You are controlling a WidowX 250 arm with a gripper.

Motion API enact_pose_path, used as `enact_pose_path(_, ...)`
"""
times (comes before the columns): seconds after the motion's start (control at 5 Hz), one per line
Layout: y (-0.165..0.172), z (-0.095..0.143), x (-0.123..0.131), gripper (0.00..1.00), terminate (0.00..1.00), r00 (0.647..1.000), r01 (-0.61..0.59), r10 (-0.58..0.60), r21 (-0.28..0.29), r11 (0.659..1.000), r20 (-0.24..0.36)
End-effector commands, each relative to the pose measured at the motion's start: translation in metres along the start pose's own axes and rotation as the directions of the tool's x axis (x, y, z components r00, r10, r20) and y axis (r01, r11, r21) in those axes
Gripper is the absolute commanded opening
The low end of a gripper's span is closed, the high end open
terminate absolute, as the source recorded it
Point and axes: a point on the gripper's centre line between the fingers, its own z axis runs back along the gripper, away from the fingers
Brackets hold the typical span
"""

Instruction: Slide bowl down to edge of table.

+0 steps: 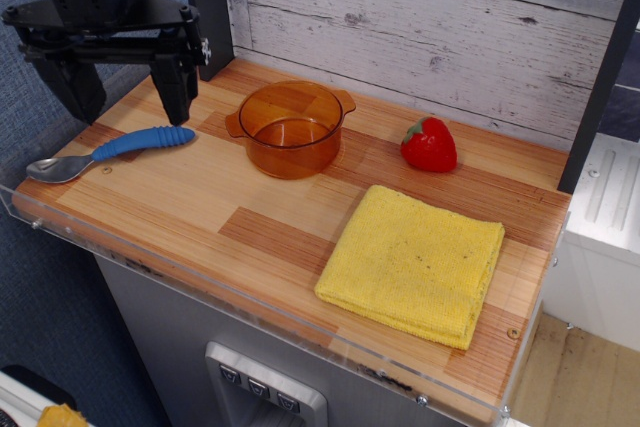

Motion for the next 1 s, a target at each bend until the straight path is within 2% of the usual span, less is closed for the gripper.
enact_pose_path(0.0, 0.0, 0.0, 0.0, 1.0, 0.0, 1.0, 0.0, 0.0, 0.0, 1.0, 0.0)
enact_pose_path(0.2, 0.008, -0.005, 0.025, 1.0, 0.0, 0.998, 0.022, -0.027, 0.078, 0.997, 0.057)
enact_pose_path(0.6, 0.008, -0.032, 0.086, 1.0, 0.0, 0.99, 0.126, -0.127, 0.013, 0.992, 0.068)
enact_pose_path(0.8, 0.0, -0.054, 0.117, 1.0, 0.0, 0.978, 0.199, -0.199, -0.001, 0.98, 0.065)
